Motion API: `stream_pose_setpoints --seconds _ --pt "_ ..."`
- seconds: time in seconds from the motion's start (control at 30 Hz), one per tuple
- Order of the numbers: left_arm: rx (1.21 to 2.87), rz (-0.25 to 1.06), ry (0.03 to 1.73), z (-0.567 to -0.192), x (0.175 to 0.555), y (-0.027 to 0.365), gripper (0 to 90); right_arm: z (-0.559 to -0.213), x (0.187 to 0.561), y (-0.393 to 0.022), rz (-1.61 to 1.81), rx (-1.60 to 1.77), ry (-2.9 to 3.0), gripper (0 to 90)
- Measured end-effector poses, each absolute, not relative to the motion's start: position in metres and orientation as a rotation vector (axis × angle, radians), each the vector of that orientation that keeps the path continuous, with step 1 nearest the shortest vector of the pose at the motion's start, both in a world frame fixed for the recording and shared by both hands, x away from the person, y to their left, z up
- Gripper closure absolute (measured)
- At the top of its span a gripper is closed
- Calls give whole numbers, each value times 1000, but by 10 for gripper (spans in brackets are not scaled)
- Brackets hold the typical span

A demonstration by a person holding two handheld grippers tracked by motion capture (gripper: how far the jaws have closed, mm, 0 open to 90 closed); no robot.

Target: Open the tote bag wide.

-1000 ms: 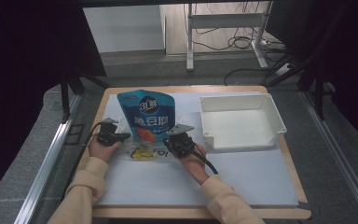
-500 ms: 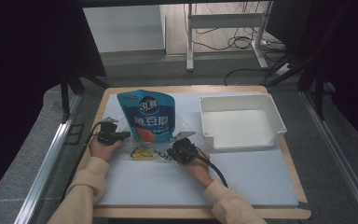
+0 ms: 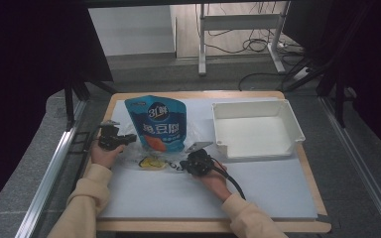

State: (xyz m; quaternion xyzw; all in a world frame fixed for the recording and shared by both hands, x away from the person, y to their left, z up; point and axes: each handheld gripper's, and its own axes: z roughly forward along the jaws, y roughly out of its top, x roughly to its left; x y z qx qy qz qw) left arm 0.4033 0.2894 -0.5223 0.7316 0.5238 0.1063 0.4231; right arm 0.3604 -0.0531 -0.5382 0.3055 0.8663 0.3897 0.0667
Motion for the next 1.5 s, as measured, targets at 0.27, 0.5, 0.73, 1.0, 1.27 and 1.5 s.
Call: stream_pose_setpoints --seconds 0.27,0.5,0.73,1.0,1.27,1.5 --pt "1836 302 1262 -499 408 288 783 -538 361 -52 1169 914 2613 889" --pt "1911 230 1225 -499 434 285 815 -538 361 -52 1169 913 2615 890" --pt "2021 164 1168 -516 450 280 847 -538 361 -51 1167 909 2610 889" --pt "1999 206 1218 -532 473 280 879 -538 358 -53 1167 901 2612 890" --pt "2039 198 1208 -540 480 272 890 -518 358 -55 1259 843 2524 889" --pt "2063 206 1218 -540 478 268 892 -510 376 -52 1256 906 2451 890"
